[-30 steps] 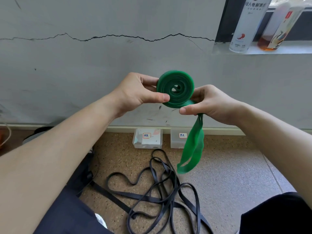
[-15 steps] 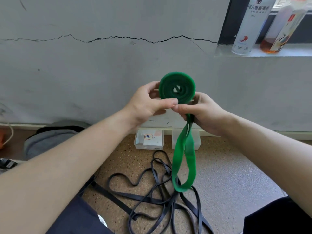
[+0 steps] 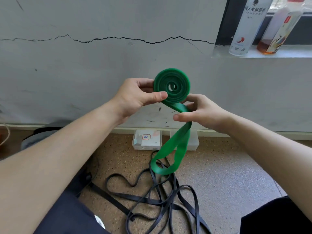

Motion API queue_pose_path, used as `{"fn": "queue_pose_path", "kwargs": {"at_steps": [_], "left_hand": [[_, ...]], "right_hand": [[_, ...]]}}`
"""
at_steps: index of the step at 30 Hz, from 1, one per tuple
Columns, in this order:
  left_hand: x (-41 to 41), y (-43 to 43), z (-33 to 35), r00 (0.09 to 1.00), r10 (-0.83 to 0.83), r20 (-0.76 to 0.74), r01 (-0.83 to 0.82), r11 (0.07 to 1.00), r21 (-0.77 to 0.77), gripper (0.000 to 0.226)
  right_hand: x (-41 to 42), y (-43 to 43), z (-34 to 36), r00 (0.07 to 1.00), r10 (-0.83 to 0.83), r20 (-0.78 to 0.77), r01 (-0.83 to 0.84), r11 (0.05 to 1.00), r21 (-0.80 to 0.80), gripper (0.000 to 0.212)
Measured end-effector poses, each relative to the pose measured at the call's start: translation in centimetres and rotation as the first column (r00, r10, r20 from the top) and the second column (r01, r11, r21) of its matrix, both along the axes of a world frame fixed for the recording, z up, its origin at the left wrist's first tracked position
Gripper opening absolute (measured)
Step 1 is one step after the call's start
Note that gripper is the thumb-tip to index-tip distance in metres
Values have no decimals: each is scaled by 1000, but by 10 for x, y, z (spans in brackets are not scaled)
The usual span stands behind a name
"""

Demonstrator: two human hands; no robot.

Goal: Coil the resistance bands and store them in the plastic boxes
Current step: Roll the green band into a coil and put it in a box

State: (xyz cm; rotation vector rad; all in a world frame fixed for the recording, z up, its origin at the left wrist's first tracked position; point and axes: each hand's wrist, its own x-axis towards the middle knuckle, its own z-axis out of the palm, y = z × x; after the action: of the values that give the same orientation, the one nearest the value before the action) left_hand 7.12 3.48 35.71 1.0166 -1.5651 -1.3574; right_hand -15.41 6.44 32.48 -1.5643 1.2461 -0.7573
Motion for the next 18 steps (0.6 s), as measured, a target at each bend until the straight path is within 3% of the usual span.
{"fn": "queue_pose_path", "kwargs": {"at_steps": [6, 10, 12, 15, 18], "left_hand": [[8, -1, 9, 962, -112, 250, 138, 986, -89, 36], [3, -1, 18, 880, -123, 458, 229, 956, -182, 37], [-2, 2, 16, 869, -79, 488, 214, 950, -228, 35], [-8, 7, 5, 946, 26, 322, 59, 966, -250, 36], [-19, 12, -7, 994, 83, -65, -85, 996, -15, 47]], "right_hand": [[-8, -4, 10, 994, 19, -110, -24, 999, -44, 53], [-7, -4, 10, 987, 56, -151, -69, 994, -80, 28], [-6, -1, 8, 989, 83, -122, -92, 993, -70, 24], [-4, 1, 7, 997, 71, 28, -69, 994, -80, 24], [3, 1, 6, 971, 55, 234, -40, 997, -67, 18]]}}
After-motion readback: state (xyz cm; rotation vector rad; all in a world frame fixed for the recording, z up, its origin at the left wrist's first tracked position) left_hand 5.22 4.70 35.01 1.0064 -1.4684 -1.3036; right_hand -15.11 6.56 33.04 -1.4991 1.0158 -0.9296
